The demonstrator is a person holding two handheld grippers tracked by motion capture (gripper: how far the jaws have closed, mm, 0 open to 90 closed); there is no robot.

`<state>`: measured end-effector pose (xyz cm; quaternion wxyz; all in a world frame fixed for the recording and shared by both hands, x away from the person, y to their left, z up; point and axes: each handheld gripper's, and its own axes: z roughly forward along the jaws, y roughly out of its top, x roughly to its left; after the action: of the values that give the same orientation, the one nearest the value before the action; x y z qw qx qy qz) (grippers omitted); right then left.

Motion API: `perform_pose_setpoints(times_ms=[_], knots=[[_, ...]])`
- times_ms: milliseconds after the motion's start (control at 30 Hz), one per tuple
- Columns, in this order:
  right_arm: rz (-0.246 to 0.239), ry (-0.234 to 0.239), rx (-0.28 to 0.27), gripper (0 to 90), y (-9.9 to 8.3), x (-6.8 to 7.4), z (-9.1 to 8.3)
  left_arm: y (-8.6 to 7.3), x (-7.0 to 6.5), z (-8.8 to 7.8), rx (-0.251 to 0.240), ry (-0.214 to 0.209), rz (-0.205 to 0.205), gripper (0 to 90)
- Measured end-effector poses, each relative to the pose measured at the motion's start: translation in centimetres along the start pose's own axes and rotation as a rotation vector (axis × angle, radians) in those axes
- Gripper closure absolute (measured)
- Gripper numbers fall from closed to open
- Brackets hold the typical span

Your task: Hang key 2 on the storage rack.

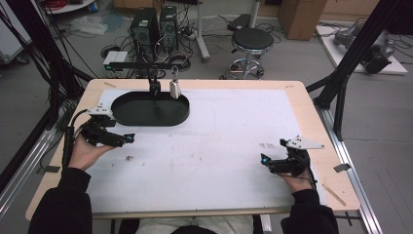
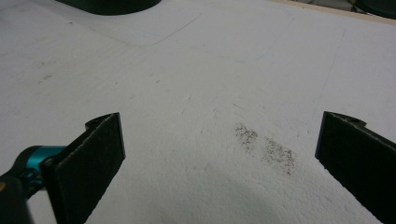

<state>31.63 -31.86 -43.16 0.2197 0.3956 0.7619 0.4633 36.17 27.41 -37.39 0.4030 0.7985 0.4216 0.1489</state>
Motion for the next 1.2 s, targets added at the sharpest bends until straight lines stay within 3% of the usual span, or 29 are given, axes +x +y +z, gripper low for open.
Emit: perform_pose_setpoints(times_ms=[667,833,1200], knots=[[0.011,0.005,0.013,0.7,-0.2,-0.1,0.0,-5.1,1.5,-2.8,-0.074,0.069,-0.086,1.7],[0.010,0.007,0.015,0.7,-0.3,0.0,0.0,-6.7,1.3,-3.6,-0.125,0.066,-0.075,1.7],[-0.001,0.017,0.023,0.7,-0.3,0.1,0.1,-9.0,0.2,-4.7,-0.176,0.087,-0.037,1.7]])
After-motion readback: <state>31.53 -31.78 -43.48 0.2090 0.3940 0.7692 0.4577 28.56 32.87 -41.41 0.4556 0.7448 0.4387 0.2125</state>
